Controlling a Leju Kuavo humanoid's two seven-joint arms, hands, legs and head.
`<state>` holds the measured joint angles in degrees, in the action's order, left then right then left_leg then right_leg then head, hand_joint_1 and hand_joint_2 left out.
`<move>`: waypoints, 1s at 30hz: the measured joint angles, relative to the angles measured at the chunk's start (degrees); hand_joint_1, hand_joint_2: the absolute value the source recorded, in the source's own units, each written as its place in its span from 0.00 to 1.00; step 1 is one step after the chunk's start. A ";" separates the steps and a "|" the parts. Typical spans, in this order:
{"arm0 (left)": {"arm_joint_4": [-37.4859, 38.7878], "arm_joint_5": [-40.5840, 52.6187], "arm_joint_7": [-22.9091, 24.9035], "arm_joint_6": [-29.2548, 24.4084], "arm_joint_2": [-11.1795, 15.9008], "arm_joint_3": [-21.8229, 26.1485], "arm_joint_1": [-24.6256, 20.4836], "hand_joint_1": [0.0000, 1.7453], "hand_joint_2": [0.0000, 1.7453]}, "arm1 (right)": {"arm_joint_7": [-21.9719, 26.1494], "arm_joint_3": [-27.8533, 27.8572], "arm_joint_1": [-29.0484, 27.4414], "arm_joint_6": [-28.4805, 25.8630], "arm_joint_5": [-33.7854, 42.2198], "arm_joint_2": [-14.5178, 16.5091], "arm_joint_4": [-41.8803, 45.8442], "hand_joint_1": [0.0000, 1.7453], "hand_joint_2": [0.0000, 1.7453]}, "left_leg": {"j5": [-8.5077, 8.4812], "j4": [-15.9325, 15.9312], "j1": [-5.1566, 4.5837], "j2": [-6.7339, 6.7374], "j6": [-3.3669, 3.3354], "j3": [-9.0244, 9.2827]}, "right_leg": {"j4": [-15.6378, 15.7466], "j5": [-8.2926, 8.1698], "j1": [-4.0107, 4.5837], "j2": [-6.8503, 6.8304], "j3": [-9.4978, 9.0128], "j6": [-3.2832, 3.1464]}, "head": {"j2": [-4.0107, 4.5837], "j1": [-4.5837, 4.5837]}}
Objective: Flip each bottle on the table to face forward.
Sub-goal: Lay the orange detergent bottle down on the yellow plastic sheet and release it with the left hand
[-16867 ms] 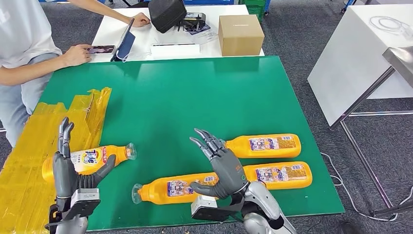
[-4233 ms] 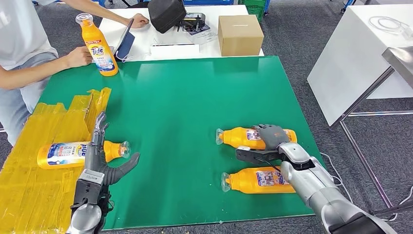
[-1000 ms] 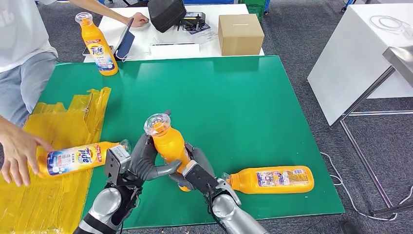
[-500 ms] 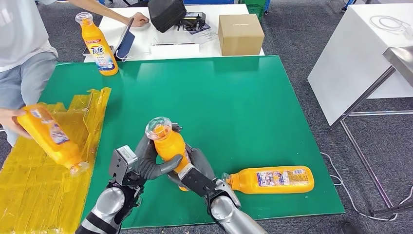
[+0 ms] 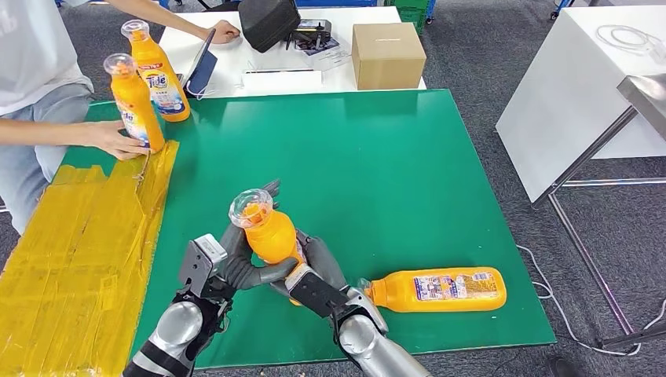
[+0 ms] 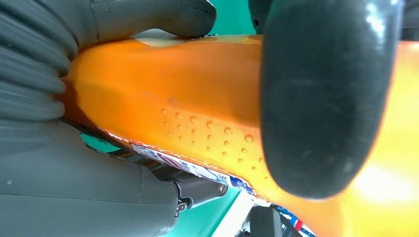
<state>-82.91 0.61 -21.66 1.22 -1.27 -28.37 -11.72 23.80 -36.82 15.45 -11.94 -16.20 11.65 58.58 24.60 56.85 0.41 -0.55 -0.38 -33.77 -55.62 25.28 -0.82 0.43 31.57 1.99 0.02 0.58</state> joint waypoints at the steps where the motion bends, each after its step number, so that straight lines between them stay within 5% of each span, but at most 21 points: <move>1: 0.05 0.01 0.00 0.00 0.00 0.00 -0.03 0.00 1.00 | 0.00 0.01 0.00 -0.08 -0.06 0.00 0.06 1.00 1.00 | 0.00 0.00 0.00 0.00 0.00 0.00 | 0.00 0.00 0.00 0.00 0.00 0.00 | 0.00 0.00; 4: 0.15 -0.11 0.00 0.08 0.00 0.01 -0.12 0.00 1.00 | 0.00 0.03 -0.01 -0.19 -0.20 -0.02 0.27 1.00 1.00 | 0.00 0.00 0.00 0.00 0.00 0.00 | 0.00 0.00 0.00 0.00 0.00 0.00 | 0.00 0.00; 8: 0.16 -0.70 0.00 0.38 0.00 0.02 -0.15 0.94 1.00 | 0.00 0.04 -0.01 -0.19 -0.25 -0.02 0.38 1.00 1.00 | 0.00 0.00 0.00 0.00 0.00 0.00 | 0.00 0.00 0.00 0.00 0.00 0.00 | 0.00 0.01; 9: 0.16 -0.94 -0.01 0.44 0.00 0.02 -0.15 1.00 1.00 | -0.02 0.04 -0.01 -0.19 -0.26 -0.02 0.39 1.00 1.00 | 0.00 0.00 0.00 0.00 0.00 0.00 | 0.00 0.00 0.00 0.00 0.00 0.00 | 0.00 0.00; 30: 0.16 -3.33 -0.15 0.93 -0.02 0.24 -0.18 1.00 1.00 | -0.09 0.04 -0.12 -0.37 -0.04 0.00 0.39 1.00 1.00 | 0.00 0.00 0.00 0.00 0.00 0.00 | 0.00 0.00 0.00 0.00 0.00 0.00 | 0.00 0.00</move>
<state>-82.75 -2.72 -21.81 2.16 -1.29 -28.13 -11.90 23.71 -36.78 15.34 -12.31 -16.24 11.65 58.97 24.60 56.85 0.41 -0.55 -0.38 -33.77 -55.62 25.28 -0.82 0.43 31.57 1.99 0.02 0.58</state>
